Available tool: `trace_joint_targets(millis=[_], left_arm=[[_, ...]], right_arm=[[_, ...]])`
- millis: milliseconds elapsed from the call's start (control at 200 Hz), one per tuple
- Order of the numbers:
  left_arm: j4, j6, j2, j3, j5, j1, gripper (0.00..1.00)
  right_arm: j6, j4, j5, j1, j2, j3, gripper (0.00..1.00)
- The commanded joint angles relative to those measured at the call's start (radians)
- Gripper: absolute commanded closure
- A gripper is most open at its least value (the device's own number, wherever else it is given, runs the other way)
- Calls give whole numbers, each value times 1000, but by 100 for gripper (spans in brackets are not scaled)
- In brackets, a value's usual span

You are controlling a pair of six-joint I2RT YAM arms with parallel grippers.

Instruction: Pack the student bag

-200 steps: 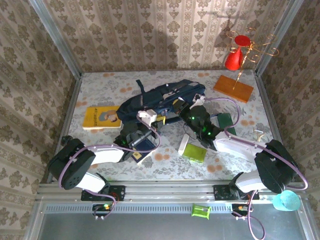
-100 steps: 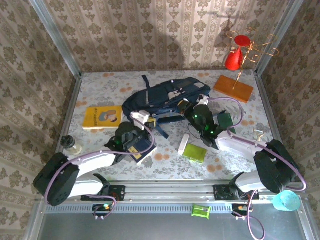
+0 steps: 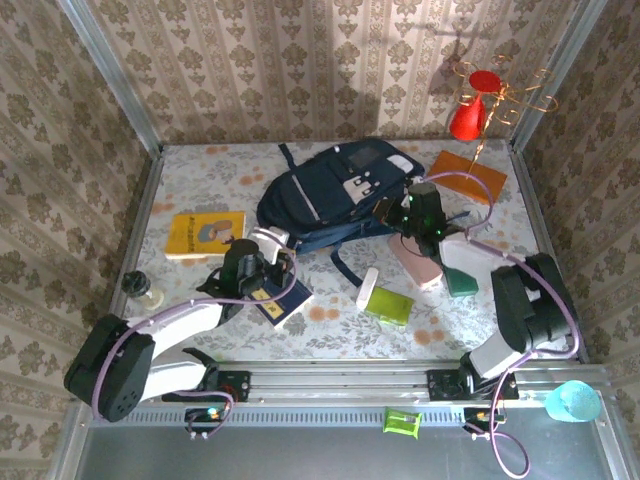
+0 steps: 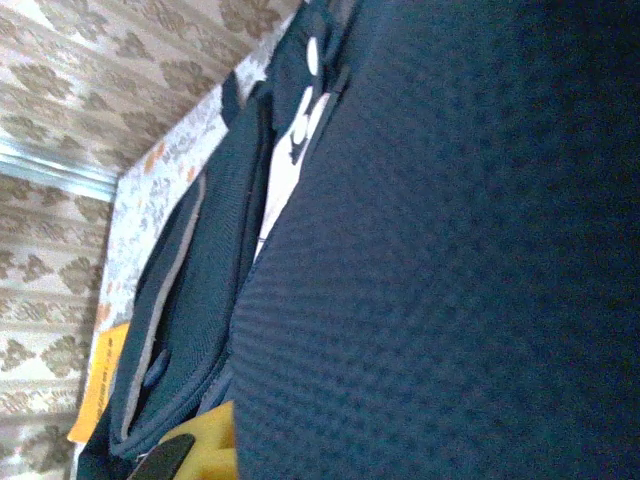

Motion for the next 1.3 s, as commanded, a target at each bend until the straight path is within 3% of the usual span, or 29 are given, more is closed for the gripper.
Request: trace_joint_targets(millis=[0,225,415,610,915,1055,1295], left_arm=[[-23,19,21,46,88,-27,100],[0,1,92,98,66,-74,100],[38,-10,139,102,35,-91,100],[33,-8,146,99,17,-103,100],[40,-8,142,94,-10,-131,100],[36,0,139,94,-14,-135,100],[33,20,138,83,-27,-140,100]], right_arm=[[-132,-109,-113,-34,75,109,90],[-209,-330,-70,-56,110,220,56],[-128,-287,-72,-34,-4,67,35],[-68,-253,-16,84,-121,-53,19],[165,-78,76,199,-115,-167,14],[282,85,83,231,-63,-210,17],[324,154,129,249,54,-141,25]])
